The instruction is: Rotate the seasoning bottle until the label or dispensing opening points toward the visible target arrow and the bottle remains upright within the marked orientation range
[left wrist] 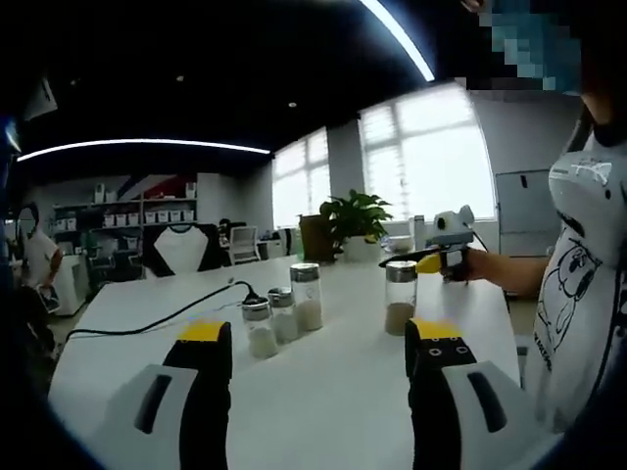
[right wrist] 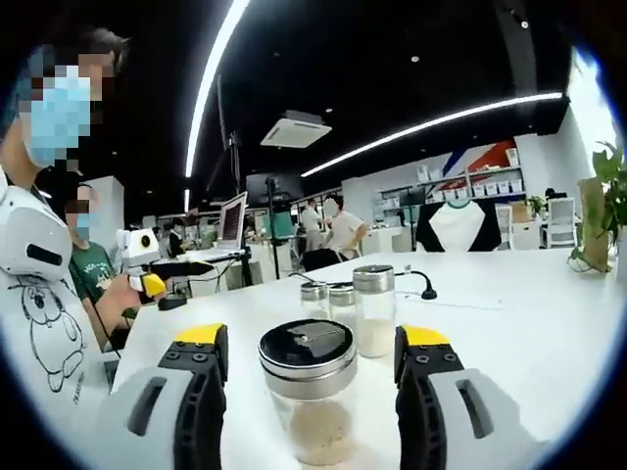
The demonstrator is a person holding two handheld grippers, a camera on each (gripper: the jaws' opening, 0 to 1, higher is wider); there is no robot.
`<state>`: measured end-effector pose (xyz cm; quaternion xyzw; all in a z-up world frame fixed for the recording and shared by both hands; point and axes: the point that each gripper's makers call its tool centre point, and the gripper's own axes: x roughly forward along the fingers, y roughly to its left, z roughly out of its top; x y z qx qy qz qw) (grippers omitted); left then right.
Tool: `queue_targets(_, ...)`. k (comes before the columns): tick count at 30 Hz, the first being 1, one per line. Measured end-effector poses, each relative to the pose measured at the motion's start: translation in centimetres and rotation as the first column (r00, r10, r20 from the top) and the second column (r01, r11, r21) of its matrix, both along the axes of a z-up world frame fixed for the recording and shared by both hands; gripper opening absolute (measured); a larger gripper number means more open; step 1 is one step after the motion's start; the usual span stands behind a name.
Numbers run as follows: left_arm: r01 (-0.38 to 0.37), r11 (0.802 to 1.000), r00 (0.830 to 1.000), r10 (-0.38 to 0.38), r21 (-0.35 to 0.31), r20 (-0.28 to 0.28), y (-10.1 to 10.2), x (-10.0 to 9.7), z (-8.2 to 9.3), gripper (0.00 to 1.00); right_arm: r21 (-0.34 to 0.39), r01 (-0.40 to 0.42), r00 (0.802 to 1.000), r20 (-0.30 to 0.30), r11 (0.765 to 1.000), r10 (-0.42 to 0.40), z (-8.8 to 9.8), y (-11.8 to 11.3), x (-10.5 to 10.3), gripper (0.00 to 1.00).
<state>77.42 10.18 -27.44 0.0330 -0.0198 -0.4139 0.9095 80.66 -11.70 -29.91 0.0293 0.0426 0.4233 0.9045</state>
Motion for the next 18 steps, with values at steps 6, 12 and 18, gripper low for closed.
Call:
queue_targets(6,-0.026,0.999,0.999,0.028,0.038,-0.029,0.0,-0.6,-1.2,0.75,-0.01,0.077,0.997,0.022,0.997,-0.076,-0.1,0.5,1.4,0.78)
queue_targets(12,-0.066,0.998,0.997,0.067,0.021,-0.029,1.2,-0.7,-0.7,0.75,0.156,0.077,0.994,-0.087,0.985,-0.064,0.4,-0.4,1.8,0.53)
queue_targets(18,0.054,0.999,0.998,-0.054,-0.008,-0.03,-1.8,-1.1,-0.5,0.75,0.142,0.012,0.998,-0.069,0.99,-0.002,-0.1,0.5,0.4,0.43)
